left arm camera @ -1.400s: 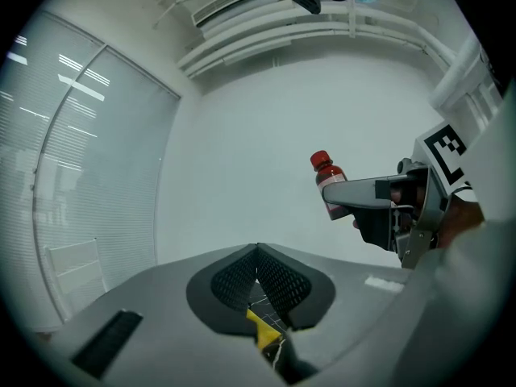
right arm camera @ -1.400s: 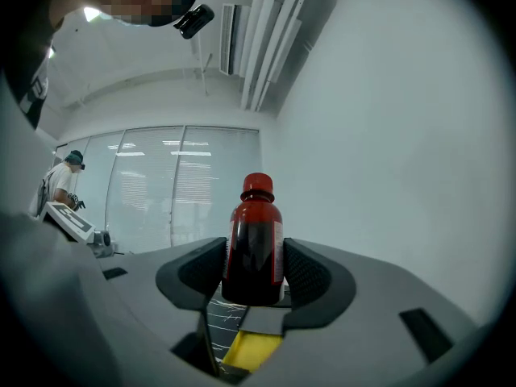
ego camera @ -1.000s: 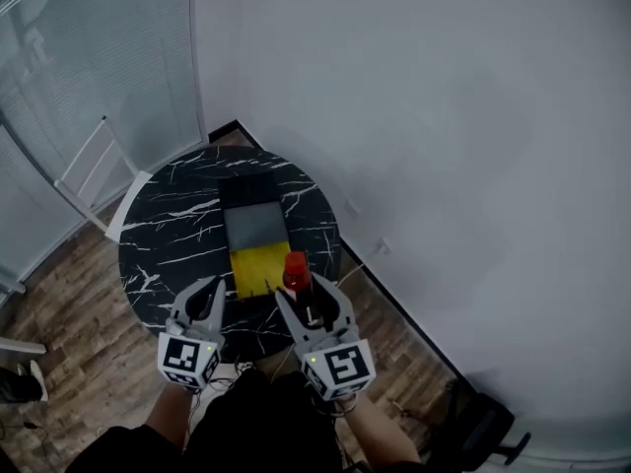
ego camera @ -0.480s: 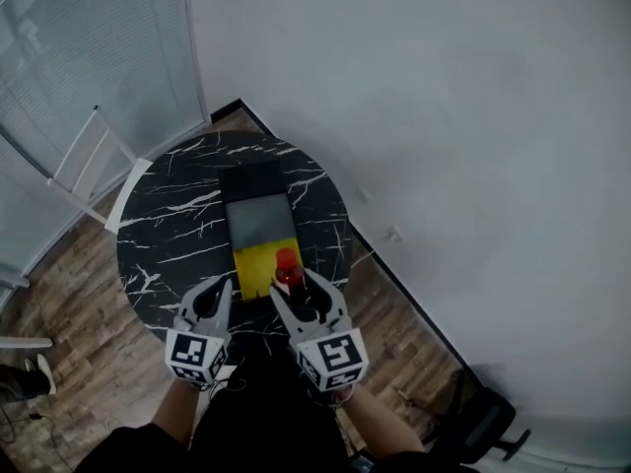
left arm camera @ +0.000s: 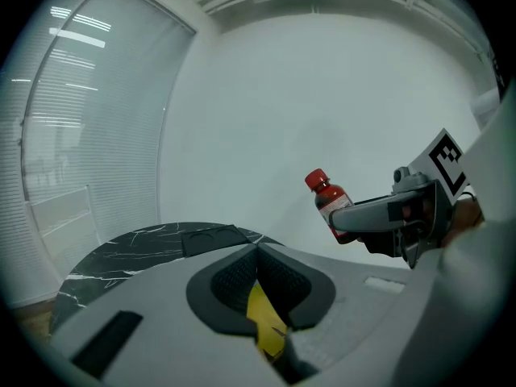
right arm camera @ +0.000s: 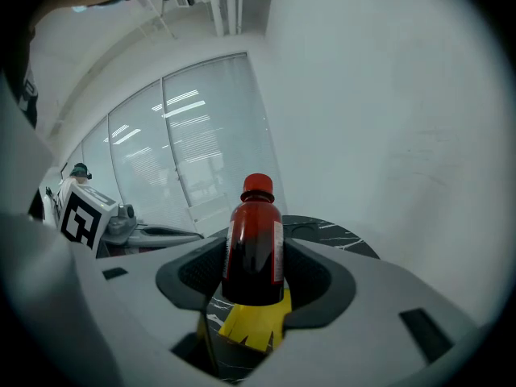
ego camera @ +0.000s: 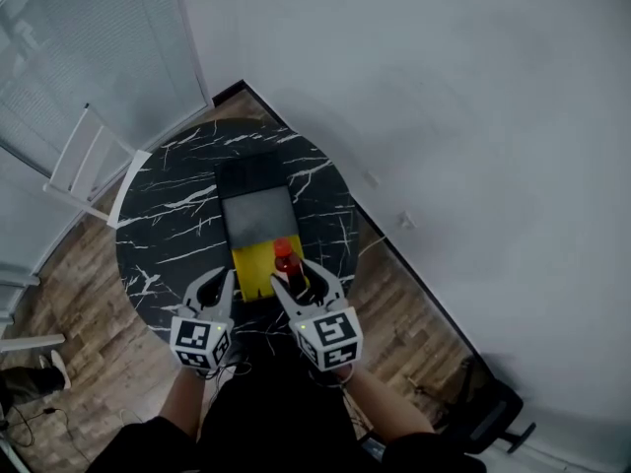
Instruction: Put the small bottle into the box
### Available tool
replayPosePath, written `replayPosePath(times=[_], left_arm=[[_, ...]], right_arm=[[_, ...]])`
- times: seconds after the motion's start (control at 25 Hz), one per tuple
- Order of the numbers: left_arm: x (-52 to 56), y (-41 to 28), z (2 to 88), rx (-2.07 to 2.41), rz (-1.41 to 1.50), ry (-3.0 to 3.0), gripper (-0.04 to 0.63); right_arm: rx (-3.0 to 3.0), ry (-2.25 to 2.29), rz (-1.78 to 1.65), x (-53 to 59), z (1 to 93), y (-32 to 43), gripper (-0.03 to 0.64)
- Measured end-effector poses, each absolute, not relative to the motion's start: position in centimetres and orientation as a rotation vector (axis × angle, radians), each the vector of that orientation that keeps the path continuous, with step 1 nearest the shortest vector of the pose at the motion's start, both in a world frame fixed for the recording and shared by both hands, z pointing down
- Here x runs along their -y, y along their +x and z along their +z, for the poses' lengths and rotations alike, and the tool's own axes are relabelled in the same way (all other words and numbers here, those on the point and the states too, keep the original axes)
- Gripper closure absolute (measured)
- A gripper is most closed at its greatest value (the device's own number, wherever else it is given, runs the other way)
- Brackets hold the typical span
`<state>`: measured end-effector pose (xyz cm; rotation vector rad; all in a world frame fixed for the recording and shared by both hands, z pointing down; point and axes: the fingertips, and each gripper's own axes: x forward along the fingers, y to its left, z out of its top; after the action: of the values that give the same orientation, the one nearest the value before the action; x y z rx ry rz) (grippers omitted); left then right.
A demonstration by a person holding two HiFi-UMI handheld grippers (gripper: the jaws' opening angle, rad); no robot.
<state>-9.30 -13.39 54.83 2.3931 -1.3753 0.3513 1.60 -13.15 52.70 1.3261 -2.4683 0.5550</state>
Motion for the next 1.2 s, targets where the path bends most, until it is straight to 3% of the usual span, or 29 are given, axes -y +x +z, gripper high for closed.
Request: replayPosePath(times=[1.2], left_arm=[[16.7,-5.1,68.5,1.179,0.633,2.142,0.597]], right_arm=[[2.168,1.165,1.014,16.1,70.2,3.0,0.405]])
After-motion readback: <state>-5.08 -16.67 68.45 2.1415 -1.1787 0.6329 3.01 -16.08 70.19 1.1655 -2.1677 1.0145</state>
